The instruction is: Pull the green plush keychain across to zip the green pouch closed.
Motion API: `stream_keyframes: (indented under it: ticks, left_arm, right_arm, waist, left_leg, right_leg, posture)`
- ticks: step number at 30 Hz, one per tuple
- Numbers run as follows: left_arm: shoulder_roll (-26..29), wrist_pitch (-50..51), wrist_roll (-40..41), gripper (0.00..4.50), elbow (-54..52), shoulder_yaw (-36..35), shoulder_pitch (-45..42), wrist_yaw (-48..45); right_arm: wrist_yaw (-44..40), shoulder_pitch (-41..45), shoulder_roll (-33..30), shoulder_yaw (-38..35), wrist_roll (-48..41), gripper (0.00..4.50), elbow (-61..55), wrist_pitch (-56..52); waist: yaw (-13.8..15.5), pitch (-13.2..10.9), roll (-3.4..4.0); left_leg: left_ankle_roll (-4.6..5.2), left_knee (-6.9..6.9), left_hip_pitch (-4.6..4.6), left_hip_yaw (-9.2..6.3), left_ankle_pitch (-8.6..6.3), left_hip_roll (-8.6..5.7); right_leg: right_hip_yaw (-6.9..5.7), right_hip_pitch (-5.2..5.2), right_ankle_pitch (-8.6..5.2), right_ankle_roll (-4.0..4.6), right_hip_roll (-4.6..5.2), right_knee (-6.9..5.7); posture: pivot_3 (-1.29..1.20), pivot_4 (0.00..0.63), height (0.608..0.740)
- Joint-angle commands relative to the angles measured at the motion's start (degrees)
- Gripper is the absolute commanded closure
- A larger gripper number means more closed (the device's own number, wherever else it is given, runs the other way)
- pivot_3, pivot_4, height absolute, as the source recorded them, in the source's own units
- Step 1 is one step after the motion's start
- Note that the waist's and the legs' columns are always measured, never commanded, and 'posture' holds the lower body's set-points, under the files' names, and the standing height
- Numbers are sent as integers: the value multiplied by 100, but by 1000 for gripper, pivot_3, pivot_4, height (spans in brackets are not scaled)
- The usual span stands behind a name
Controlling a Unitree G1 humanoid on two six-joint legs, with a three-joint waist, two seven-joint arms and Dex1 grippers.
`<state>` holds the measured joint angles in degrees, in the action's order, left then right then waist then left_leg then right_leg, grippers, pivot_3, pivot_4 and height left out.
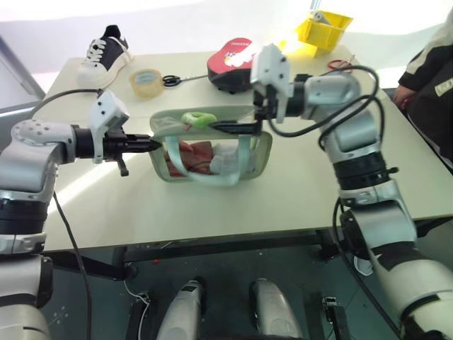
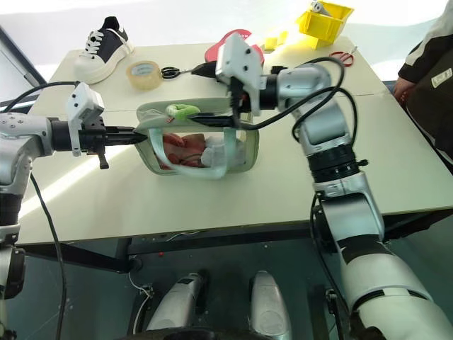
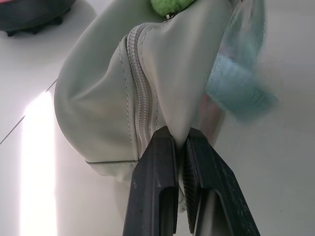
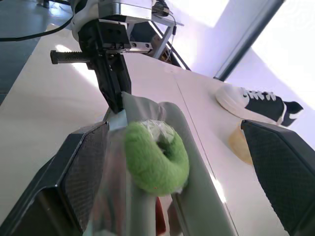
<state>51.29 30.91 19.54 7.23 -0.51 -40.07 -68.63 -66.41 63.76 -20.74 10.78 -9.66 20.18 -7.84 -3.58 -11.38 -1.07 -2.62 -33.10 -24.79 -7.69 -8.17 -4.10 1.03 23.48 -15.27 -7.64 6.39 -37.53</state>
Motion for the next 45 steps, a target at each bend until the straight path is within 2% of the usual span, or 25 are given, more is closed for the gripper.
stream_keyframes:
  ticks: [1,4,7,8,14,23,29,33,39,45]
  left_arm:
    - [66,17,129,4500,-276,-207,-50,25]
    - [93,138,178,4500,-452,-245,2,56]
    - [114,263,213,4500,-598,-286,49,99]
    - [116,310,227,4500,-642,-295,56,128]
    - [120,473,291,4500,-811,-304,133,234]
    - [152,427,289,4500,-787,-255,197,236]
    - [145,250,232,4500,-600,-202,202,153]
    - [138,135,198,4500,-468,-157,190,85]
    - [116,-7,140,4500,-289,-60,123,-8]
    - [101,-117,87,4500,-150,-12,65,-65]
  right_arm:
    - [85,232,106,96,243,58,353,497]
    - [17,289,103,177,368,58,642,766]
    - [-47,338,97,186,406,847,817,849]
    - [-79,346,89,186,414,1258,860,884]
    - [-118,410,96,28,274,4437,879,783]
    - [-288,360,-811,-292,231,4437,634,600]
    - [-76,-123,-1851,-389,681,4437,964,1062]
    - [193,-511,-2250,-507,843,4437,1182,1280]
    - [599,-1209,-2231,-674,731,4437,888,1012]
    - [1057,-2166,-1586,-604,550,4437,296,467]
  waist:
    - [4,0,0]
    - [-5,0,0]
    - [-31,0,0]
    - [-34,0,0]
    - [-36,0,0]
    - [-6,0,0]
    - [4,0,0]
    - [8,0,1]
    - [-19,-1,1]
    - [-23,0,1]
  left_leg:
    - [0,0,0,0,0,0]
    - [0,1,0,0,0,0]
    - [0,1,0,0,0,0]
    - [0,2,0,0,0,0]
    - [0,2,0,-1,0,2]
    - [0,1,0,-1,0,1]
    - [0,2,0,3,0,1]
    - [0,2,0,6,0,1]
    - [0,3,0,7,0,2]
    - [0,2,3,6,0,1]
  right_leg:
    - [0,0,0,0,0,0]
    - [0,0,0,0,0,0]
    - [0,1,0,0,0,0]
    - [0,1,0,0,0,-1]
    - [1,2,0,0,-4,-1]
    - [1,1,0,0,-3,0]
    - [1,0,-1,0,0,2]
    - [3,0,-1,1,1,4]
    - [4,0,-1,1,2,3]
    - [4,-4,-1,1,2,3]
  posture:
    - [0,150,740]
    - [0,150,740]
    - [0,150,740]
    - [0,150,740]
    - [0,150,740]
    - [0,150,740]
    - [0,150,740]
    - [0,150,740]
    - [0,150,740]
    - [0,150,740]
